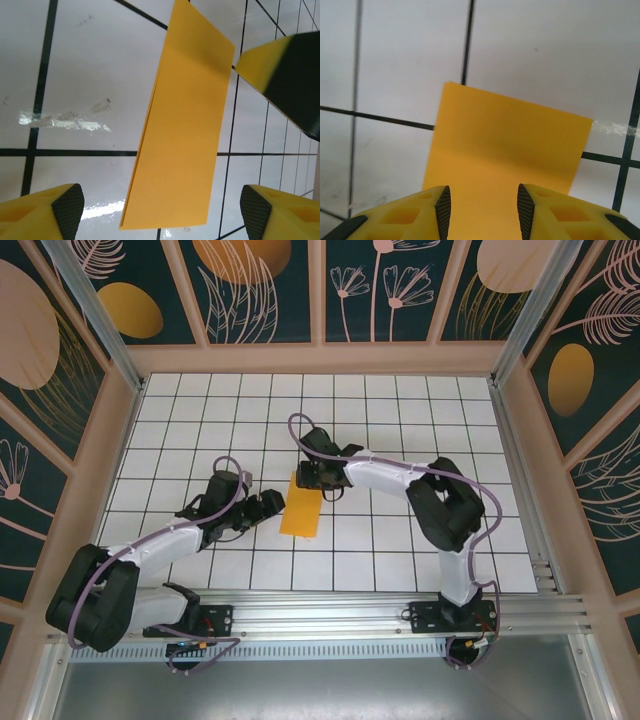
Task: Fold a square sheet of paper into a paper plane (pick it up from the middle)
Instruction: Fold the triangle a second time at the center of the table.
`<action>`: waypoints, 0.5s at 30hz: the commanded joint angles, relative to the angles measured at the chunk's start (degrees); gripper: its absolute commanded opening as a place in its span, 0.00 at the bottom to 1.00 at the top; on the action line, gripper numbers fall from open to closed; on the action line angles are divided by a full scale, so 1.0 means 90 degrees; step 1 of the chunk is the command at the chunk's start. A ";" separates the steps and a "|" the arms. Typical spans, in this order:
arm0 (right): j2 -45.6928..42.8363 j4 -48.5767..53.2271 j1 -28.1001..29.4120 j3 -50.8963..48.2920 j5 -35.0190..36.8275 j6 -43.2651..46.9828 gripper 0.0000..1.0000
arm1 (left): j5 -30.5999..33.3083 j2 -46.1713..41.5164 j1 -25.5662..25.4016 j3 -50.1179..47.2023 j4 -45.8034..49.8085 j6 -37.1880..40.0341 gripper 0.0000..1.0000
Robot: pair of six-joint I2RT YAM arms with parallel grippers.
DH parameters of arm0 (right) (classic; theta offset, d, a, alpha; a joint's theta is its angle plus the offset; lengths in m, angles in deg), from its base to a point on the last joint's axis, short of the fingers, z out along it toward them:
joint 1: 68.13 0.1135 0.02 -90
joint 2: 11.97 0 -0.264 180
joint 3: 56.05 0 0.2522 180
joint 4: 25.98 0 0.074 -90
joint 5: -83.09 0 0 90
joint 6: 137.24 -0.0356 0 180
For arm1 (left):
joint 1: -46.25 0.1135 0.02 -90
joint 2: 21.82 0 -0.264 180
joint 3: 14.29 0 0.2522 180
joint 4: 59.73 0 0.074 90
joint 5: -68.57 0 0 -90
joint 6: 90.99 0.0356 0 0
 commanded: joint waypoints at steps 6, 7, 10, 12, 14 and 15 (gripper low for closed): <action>0.0721 0.0478 -0.0043 0.0396 0.0191 -0.0312 0.43 | -0.0374 0.0250 -0.0218 0.0017 0.0144 -0.0104 0.82; 0.0755 0.0465 -0.0052 0.0361 0.0164 -0.0314 0.43 | -0.0412 0.0273 -0.0262 0.0022 0.0153 -0.0109 0.82; 0.0784 0.0385 -0.0089 0.0198 0.0079 -0.0379 0.43 | -0.0503 0.0340 -0.0384 0.0022 0.0188 -0.0132 0.82; 0.0783 0.0303 -0.0130 0.0039 0.0056 -0.0451 0.43 | -0.0494 0.0353 -0.0439 0.0014 0.0240 -0.0149 0.82; 0.0769 0.0229 -0.0164 -0.0101 0.0063 -0.0526 0.43 | -0.0543 0.0356 -0.0484 -0.0032 0.0177 -0.0244 0.82; 0.0775 0.0183 -0.0179 -0.0177 -0.0056 -0.0545 0.43 | -0.0627 0.0373 -0.0518 -0.0063 0.0086 -0.0313 0.82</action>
